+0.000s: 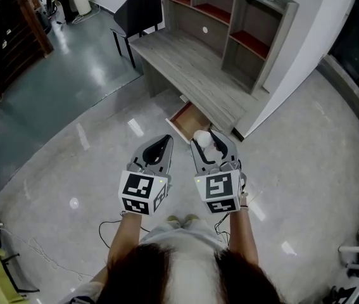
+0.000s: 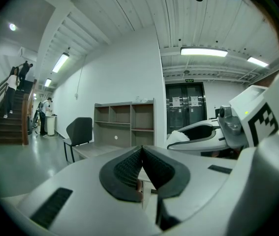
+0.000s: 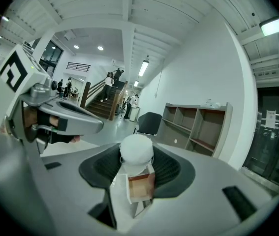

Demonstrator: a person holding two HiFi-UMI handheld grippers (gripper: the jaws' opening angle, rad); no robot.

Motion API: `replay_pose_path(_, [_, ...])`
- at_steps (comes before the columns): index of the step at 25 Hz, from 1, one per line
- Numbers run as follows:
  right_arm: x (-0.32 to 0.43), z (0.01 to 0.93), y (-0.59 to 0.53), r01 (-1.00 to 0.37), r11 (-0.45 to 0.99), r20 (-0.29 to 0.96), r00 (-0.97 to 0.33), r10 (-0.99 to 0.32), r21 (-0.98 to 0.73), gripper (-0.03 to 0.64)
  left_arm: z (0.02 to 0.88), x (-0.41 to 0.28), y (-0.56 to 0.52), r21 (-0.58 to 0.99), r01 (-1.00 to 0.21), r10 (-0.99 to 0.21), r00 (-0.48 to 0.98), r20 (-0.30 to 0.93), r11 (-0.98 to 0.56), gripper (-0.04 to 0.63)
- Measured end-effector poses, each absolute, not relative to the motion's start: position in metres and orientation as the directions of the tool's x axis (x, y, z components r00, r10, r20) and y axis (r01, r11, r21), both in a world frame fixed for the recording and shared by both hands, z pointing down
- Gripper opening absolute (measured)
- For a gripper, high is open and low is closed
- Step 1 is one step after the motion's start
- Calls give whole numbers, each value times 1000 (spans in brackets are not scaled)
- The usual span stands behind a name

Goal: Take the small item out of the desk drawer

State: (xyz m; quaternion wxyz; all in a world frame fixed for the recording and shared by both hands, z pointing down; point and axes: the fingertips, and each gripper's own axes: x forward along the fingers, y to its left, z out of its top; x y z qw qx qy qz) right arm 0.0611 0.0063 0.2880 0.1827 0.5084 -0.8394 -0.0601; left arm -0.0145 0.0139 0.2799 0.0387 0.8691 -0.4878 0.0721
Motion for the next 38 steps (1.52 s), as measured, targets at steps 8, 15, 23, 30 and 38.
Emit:
replay_pose_path(8, [65,281,10,-853,472,232,-424,-875,221,196,274,-21,13,6,-853,-842,517,156,-522,17])
replay_pose_path(15, [69,275,11,-861,480,212,-444,-871,169,196,268,-19,11,3,-852,-842,519,144,-524,17])
replay_pose_path(23, [72,267,15,-869,480,190,-454,-870,122,196,264,-20,11,10,-853,-844,518,139,-522,17])
replay_pose_path(30, [75,260,18,-875,473,148,-457,-877,100,196,261,-20,13,10,-854,-845,517,137,-521,17])
replay_pose_path(38, [80,258,20,-881,462,134,-448,-884,99,196,259,-19,12,11,-853,-844,518,138,-522,17])
